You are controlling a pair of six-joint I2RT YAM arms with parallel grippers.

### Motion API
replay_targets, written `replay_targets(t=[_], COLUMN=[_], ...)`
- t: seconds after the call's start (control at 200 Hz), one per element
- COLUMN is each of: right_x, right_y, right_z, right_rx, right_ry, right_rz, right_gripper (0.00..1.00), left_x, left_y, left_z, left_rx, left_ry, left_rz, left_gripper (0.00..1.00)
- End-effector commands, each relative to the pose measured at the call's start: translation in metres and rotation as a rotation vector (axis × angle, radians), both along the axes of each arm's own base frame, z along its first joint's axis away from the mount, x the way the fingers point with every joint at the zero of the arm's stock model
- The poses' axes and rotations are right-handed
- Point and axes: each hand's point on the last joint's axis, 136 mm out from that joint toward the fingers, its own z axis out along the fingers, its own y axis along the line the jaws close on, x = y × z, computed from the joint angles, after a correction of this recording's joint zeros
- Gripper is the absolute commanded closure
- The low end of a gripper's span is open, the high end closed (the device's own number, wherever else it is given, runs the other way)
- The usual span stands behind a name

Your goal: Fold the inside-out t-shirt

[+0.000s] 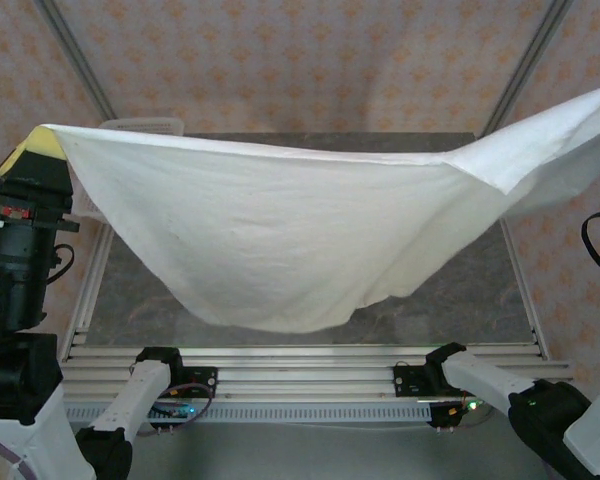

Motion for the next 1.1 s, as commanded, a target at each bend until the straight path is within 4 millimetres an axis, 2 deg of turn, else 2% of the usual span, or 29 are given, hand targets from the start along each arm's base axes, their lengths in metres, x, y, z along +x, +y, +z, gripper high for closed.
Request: replay_targets(t=[0.0, 0.095, 0.235, 0.245, 0.34, 0.375, 0.47, 0.575, 0.645, 0.681, 0.696, 0.761, 0.781, 0.821, 0.826, 0.841, 0.916, 1.021, 1.066, 1.081, 1.096], right_x=[0.005, 0.033, 0.093, 0.105, 0.166, 0.196, 0.267, 0.365, 0.428, 0.455, 0.466, 0.507, 0.515, 0.527, 0.528, 0.53, 0.529, 0.51, 0.497, 0.492, 0.488], right_y=[0.002, 0.0, 0.007, 0.011, 0.028, 0.036, 0.055, 0.071, 0.073, 0.07, 0.07, 0.073, 0.071, 0.069, 0.07, 0.07, 0.068, 0.058, 0.056, 0.056, 0.057], right_z=[0.007, -0.005, -0.031, -0.035, -0.061, -0.077, -0.116, -0.186, -0.234, -0.253, -0.261, -0.284, -0.289, -0.3, -0.3, -0.303, -0.304, -0.307, -0.309, -0.31, -0.314], right_rx=[-0.003, -0.029, -0.1, -0.115, -0.201, -0.233, -0.309, -0.345, -0.344, -0.329, -0.324, -0.297, -0.279, -0.258, -0.257, -0.259, -0.325, -0.413, -0.436, -0.443, -0.456], right_ry=[-0.021, 0.058, 0.205, 0.225, 0.339, 0.395, 0.509, 0.67, 0.755, 0.774, 0.775, 0.738, 0.731, 0.729, 0.728, 0.729, 0.731, 0.812, 0.861, 0.877, 0.903], right_rz=[-0.011, -0.093, -0.217, -0.223, -0.285, -0.305, -0.333, -0.314, -0.3, -0.306, -0.303, -0.24, -0.225, -0.202, -0.198, -0.192, -0.203, -0.232, -0.222, -0.216, -0.206], right_gripper=[1.0, 1.0, 1.0, 1.0, 1.0, 1.0, 1.0, 1.0, 1.0, 1.0, 0.95, 0.49, 0.31, 0.21, 0.21, 0.2, 0.16, 0.15, 0.15, 0.15, 0.15], left_x=[0.013, 0.036, 0.093, 0.098, 0.149, 0.169, 0.228, 0.294, 0.34, 0.364, 0.374, 0.416, 0.427, 0.444, 0.445, 0.454, 0.462, 0.447, 0.442, 0.433, 0.429], left_y=[0.005, 0.009, 0.014, 0.014, 0.015, 0.017, 0.023, 0.039, 0.046, 0.047, 0.047, 0.048, 0.049, 0.048, 0.048, 0.049, 0.048, 0.04, 0.034, 0.033, 0.032], left_z=[-0.003, -0.014, -0.044, -0.047, -0.081, -0.095, -0.144, -0.205, -0.245, -0.264, -0.269, -0.3, -0.306, -0.311, -0.307, -0.319, -0.312, -0.296, -0.302, -0.292, -0.294], left_rx=[0.013, 0.005, 0.028, 0.028, 0.02, 0.015, 0.001, -0.017, -0.046, -0.035, -0.03, 0.01, 0.021, 0.031, 0.032, 0.035, 0.048, 0.022, 0.009, 0.007, 0.005], left_ry=[0.013, 0.056, 0.162, 0.172, 0.265, 0.299, 0.421, 0.557, 0.634, 0.669, 0.682, 0.779, 0.807, 0.841, 0.835, 0.864, 0.857, 0.843, 0.868, 0.861, 0.88], left_rz=[0.039, 0.054, 0.075, 0.074, 0.062, 0.063, 0.079, 0.153, 0.176, 0.177, 0.176, 0.169, 0.165, 0.148, 0.146, 0.138, 0.123, 0.088, 0.067, 0.068, 0.073], left_gripper=[1.0, 1.0, 1.0, 1.0, 1.0, 1.0, 1.0, 1.0, 1.0, 0.9, 0.84, 0.49, 0.42, 0.33, 0.32, 0.31, 0.29, 0.28, 0.18, 0.16, 0.14])
